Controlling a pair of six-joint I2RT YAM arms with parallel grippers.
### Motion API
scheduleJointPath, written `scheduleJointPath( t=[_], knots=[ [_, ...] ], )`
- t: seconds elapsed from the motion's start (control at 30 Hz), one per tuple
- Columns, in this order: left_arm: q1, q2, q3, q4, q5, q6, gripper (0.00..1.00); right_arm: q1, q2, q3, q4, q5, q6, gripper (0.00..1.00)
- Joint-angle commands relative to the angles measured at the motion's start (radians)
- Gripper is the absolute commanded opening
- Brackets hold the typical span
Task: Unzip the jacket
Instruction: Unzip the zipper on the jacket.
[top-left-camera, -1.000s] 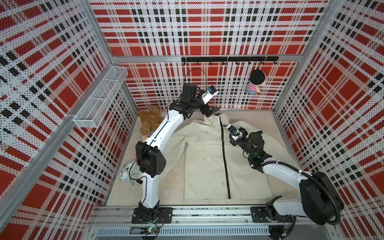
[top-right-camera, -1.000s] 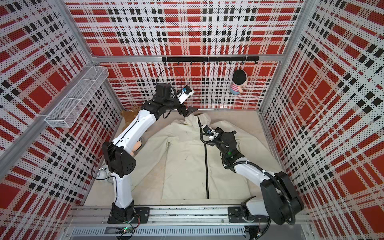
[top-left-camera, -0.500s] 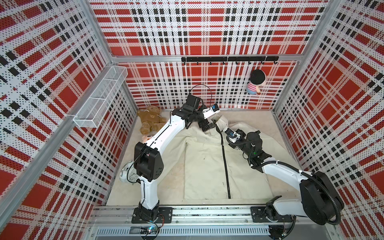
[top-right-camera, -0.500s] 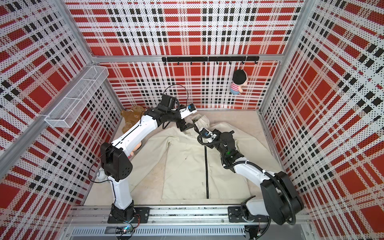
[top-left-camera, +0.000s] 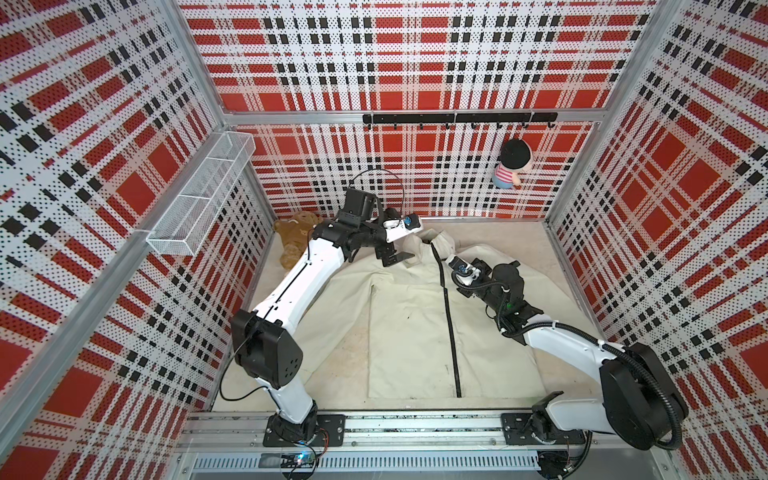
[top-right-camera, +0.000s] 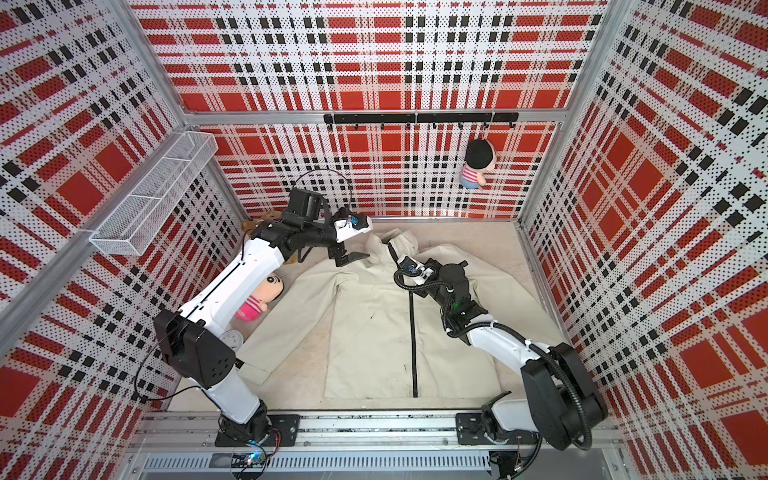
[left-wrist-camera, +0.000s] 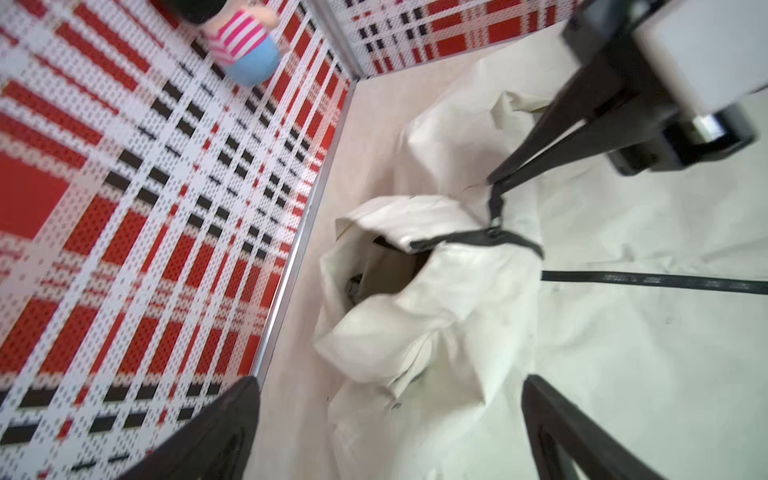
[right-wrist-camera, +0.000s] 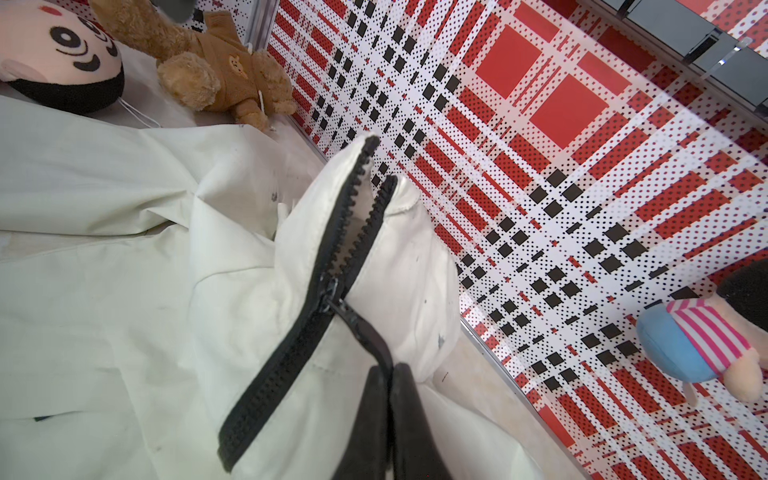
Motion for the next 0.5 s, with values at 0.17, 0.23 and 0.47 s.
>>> scheduleJointPath(
  t=[0.17,0.23,0.47],
  knots=[
    [-0.105,0.129,0.052,-0.114,0.040,0.090,0.94,0.013,-0.026,0.041,0.031,-0.006,-0.021,0.00],
    [-0.111,0.151,0.087,-0.119,0.036,0.084,0.88,0.013,-0.024,0.043,0.030,-0.006,-0.023,0.00],
    [-0.109,0.168,0.121,-0.083,0.011,0.069,0.81,0.016,-0.017,0.043,0.030,-0.008,-0.023,0.00]
  ],
)
